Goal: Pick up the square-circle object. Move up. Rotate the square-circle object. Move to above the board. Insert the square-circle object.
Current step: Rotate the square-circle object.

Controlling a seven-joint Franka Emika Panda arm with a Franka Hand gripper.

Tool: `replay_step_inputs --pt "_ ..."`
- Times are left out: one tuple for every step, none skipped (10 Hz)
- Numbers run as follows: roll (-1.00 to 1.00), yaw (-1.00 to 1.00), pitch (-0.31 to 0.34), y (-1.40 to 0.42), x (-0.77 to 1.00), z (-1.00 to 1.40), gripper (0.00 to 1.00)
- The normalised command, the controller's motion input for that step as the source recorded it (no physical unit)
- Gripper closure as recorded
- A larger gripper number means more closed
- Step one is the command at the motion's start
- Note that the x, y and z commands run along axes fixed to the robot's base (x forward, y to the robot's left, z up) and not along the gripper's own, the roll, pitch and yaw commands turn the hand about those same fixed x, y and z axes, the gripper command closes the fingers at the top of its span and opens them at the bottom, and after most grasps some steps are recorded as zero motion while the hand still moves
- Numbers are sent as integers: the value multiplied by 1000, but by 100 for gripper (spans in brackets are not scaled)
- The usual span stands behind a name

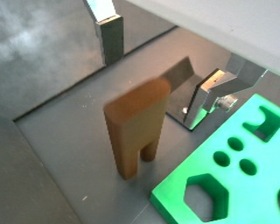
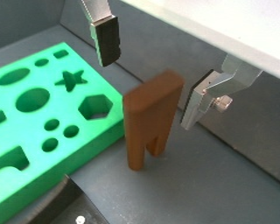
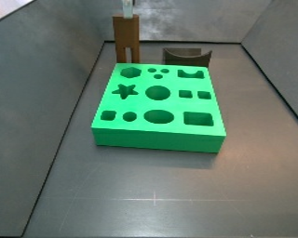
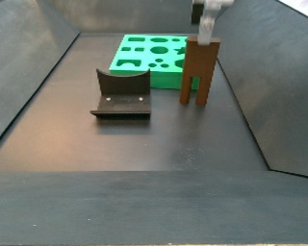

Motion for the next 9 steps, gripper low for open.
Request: replay_step_inputs --pt "37 -15 77 16 4 331 0" --pt "7 1000 15 83 0 0 0" --pt "8 1000 14 73 17 -87 0" --pt "8 1000 12 41 27 -51 0" --pt "8 1000 12 34 28 -39 0" --pt "9 1000 13 21 30 -37 0" --pt "9 1000 13 16 31 -36 0" --pt "10 1000 14 10 32 -33 0" --pt "10 1000 14 9 33 -33 0"
